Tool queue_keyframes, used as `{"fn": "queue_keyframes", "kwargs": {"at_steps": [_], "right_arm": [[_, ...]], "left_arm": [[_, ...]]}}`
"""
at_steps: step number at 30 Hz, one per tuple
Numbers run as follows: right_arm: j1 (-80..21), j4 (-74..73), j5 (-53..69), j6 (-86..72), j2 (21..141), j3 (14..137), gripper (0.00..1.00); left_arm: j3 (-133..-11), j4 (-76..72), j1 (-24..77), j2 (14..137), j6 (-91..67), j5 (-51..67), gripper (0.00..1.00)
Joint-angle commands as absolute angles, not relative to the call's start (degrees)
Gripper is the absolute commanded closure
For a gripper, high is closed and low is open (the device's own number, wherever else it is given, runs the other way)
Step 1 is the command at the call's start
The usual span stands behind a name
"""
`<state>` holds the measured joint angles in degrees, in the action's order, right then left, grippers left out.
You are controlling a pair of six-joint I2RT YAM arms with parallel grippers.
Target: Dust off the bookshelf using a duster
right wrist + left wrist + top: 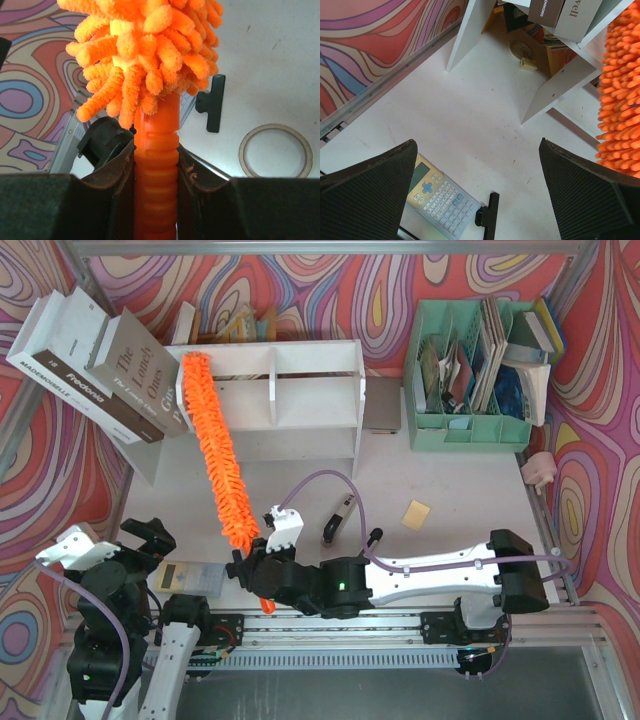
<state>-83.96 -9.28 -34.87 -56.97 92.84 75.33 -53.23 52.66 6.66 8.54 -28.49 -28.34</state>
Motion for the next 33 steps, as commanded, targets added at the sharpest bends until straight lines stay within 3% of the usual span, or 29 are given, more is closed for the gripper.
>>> {"fn": "queue_keyframes", "kwargs": {"at_steps": [1, 20, 33], "right_arm": [[-84.2, -2.6, -38.9, -52.0, 89.9, 76.3, 1.0], [-83.9, -14.1, -34.6, -62.8, 94.7, 76.7, 1.0], [-84.1, -20.6, -44.6, -77.1, 85.0, 68.2, 1.0]], "left_arm": [[-53.0, 53.1, 6.8, 9.1, -28.5, -28.8, 0.02], [-53.0, 53.1, 6.8, 8.6, -28.6, -29.0, 0.02], [-53.0, 53.1, 6.8, 8.4, -28.6, -29.1, 0.02]]}}
